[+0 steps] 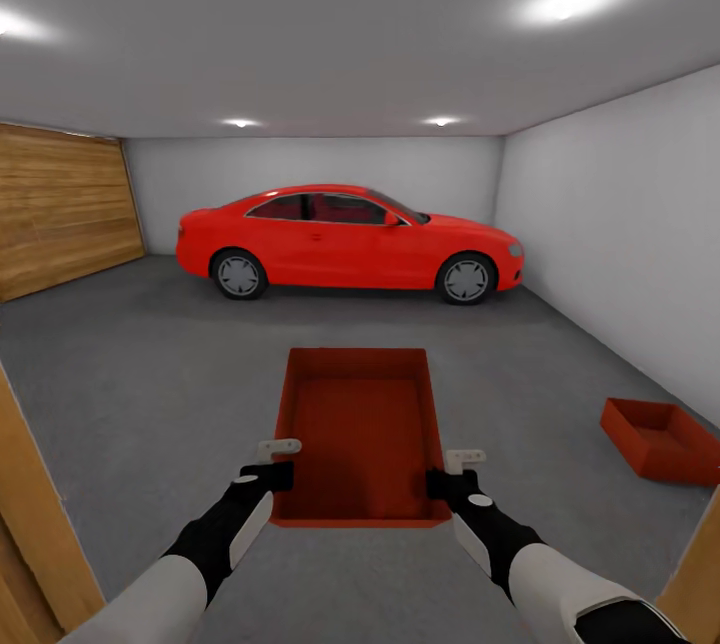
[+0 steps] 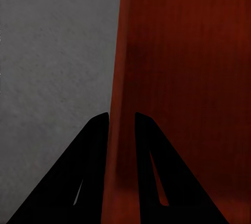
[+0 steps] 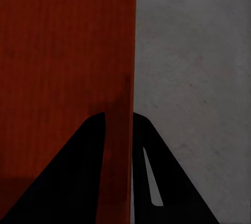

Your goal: Move the two storage containers from the living room to the garage. In the garage, place one container on the floor and stack the other container on top of it (either order is fine).

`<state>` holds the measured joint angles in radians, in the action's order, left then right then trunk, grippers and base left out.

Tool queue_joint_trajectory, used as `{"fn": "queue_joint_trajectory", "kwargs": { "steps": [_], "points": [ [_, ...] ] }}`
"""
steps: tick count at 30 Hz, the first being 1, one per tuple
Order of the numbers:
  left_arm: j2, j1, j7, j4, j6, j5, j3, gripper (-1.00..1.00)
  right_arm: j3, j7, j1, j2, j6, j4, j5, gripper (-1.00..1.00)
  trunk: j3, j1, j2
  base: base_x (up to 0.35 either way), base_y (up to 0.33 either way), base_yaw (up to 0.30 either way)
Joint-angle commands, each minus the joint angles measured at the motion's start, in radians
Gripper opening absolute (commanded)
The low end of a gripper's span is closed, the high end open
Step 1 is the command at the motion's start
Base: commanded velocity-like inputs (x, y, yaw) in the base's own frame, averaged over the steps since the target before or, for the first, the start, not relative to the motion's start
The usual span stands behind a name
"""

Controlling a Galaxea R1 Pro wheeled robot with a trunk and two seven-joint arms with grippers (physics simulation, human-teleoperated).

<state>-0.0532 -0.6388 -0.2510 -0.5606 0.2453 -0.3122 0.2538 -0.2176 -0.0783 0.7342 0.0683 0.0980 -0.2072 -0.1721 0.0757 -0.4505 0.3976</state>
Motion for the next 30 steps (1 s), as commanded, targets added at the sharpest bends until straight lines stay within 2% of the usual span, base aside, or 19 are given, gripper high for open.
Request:
{"fn": "queue_joint_trajectory", "kwargs": {
  "steps": [1, 6, 14, 19, 30],
  "points": [
    [0.003, -0.001, -0.013, -0.004, 0.003, -0.005, 0.005, -1.00, -0.003, -0.003, 0.001, 0.000, 0.003, 0.002, -0.013, -1.00, 0.000, 0.000, 0.002, 0.000, 0.000, 0.000],
    [0.004, -0.001, -0.018, -0.003, -0.001, -0.016, 0.006, -1.00, -0.004, -0.003, 0.001, -0.002, 0.002, 0.002, -0.013, -1.00, 0.000, 0.000, 0.002, 0.000, 0.000, 0.000],
    [0.004, 0.000, -0.032, 0.019, -0.040, -0.082, 0.055, -1.00, -0.019, -0.003, 0.001, -0.007, 0.002, 0.002, -0.011, -1.00, 0.000, 0.000, 0.002, 0.000, 0.000, 0.000],
    [0.004, 0.000, -0.031, 0.018, -0.042, -0.083, 0.059, -1.00, -0.018, -0.003, 0.001, -0.007, 0.002, 0.002, -0.010, -1.00, 0.000, 0.000, 0.002, 0.122, 0.000, 0.000],
    [0.004, 0.000, -0.031, 0.018, -0.043, -0.082, 0.057, -1.00, -0.015, -0.003, 0.001, -0.007, 0.003, 0.002, -0.006, -1.00, 0.000, 0.000, 0.002, 0.305, 0.000, 0.000]
  ]
}}
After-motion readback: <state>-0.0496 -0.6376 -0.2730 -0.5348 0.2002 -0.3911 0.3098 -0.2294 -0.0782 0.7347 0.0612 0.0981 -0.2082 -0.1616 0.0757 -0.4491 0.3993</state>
